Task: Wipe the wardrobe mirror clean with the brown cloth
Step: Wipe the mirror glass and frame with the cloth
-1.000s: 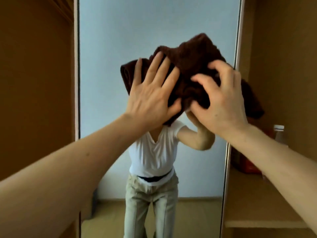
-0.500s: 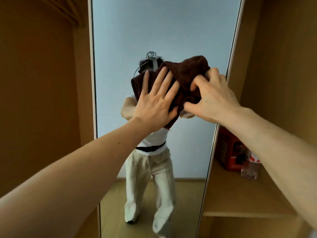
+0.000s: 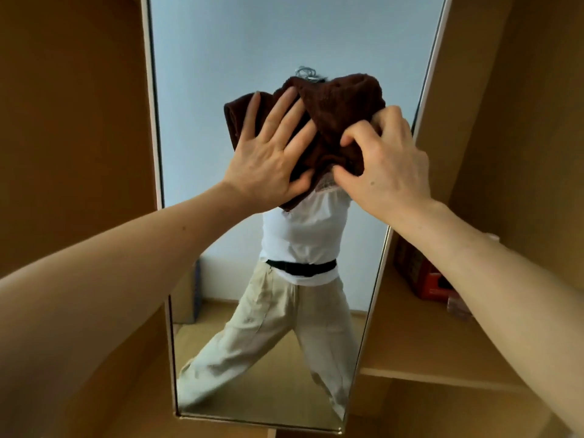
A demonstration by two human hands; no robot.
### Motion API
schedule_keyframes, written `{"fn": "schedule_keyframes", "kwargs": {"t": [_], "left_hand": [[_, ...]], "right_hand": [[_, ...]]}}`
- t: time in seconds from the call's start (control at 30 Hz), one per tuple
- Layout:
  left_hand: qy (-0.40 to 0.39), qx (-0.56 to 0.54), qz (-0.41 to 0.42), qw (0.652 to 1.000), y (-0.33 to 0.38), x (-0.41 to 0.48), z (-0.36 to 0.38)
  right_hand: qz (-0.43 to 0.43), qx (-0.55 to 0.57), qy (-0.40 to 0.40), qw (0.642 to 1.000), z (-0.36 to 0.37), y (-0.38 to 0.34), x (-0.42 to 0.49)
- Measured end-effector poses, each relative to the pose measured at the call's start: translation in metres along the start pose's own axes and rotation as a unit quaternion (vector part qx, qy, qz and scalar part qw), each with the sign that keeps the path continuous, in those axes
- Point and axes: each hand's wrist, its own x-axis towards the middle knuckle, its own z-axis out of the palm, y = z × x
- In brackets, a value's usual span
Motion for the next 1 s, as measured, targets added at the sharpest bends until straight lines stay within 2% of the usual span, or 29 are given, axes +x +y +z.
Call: {"fn": "schedule_keyframes", "kwargs": {"t": [0.1,0.2,0.27,0.33,0.43,0.5,0.63,0.73,0.83,0.9,1.0], "left_hand": [[0.014,0.000,0.049,0.999,0.003,-0.025,0.010],[0.011,-0.020,0.110,0.994,0.022,-0.091,0.028],[-0.025,-0.030,0.141,0.989,0.042,-0.155,0.039],[-0.071,-0.035,0.183,0.980,0.061,-0.208,0.044],[-0.093,-0.038,0.243,0.965,0.063,-0.225,0.045],[-0.072,-0.044,0.242,0.967,0.051,-0.191,0.040],[-0.010,-0.033,0.164,0.986,0.028,-0.076,0.024],[0.013,-0.032,0.122,0.992,0.028,-0.035,0.016],[0.026,-0.038,0.103,0.994,0.039,-0.044,0.021],[0.025,-0.040,0.132,0.990,0.051,-0.068,0.032],[0.002,-0.061,0.189,0.980,0.078,-0.126,0.045]], "right_hand": [[0.020,-0.005,0.041,0.999,0.020,-0.009,-0.037],[0.038,0.001,0.037,0.999,0.056,-0.033,-0.114],[0.031,0.007,-0.004,0.999,0.083,-0.054,-0.180],[0.035,0.017,-0.082,0.996,0.102,-0.071,-0.238],[0.021,0.022,-0.136,0.990,0.105,-0.071,-0.258],[0.015,0.009,-0.118,0.993,0.089,-0.058,-0.223],[0.039,-0.018,-0.007,0.999,0.041,-0.012,-0.113],[0.042,-0.025,0.035,0.998,0.025,0.010,-0.078],[0.092,-0.006,0.091,0.992,0.043,0.001,-0.099],[0.122,0.005,0.119,0.985,0.064,-0.012,-0.137],[0.138,0.009,0.085,0.987,0.088,-0.030,-0.211]]}}
